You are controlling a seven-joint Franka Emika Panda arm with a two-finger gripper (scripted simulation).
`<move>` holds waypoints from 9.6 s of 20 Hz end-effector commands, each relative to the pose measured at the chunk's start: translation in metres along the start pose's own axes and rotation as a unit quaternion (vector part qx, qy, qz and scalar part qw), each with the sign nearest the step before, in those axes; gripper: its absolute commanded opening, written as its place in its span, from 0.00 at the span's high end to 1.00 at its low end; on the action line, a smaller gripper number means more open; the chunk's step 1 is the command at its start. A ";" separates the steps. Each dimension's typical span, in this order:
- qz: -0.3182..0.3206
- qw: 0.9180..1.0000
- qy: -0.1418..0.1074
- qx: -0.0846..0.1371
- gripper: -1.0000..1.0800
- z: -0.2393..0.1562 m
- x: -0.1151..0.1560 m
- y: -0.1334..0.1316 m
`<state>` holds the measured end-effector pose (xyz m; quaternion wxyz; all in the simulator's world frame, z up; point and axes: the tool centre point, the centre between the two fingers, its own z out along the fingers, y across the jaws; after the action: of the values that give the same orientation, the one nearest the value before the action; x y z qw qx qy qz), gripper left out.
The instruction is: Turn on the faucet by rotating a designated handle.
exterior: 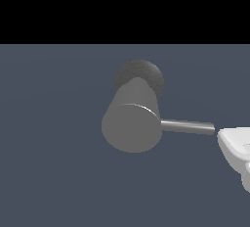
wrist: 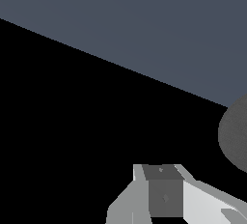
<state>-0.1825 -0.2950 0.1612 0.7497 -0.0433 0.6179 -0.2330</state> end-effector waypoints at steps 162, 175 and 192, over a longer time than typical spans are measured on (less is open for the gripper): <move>0.177 0.967 0.172 -0.057 1.00 -0.016 -0.147 0.169; 0.181 0.971 0.142 -0.060 1.00 -0.010 -0.186 0.199; 0.183 0.975 0.109 -0.064 1.00 -0.005 -0.228 0.231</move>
<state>-0.1600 -0.0373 0.2263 0.6599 0.0656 0.7420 -0.0982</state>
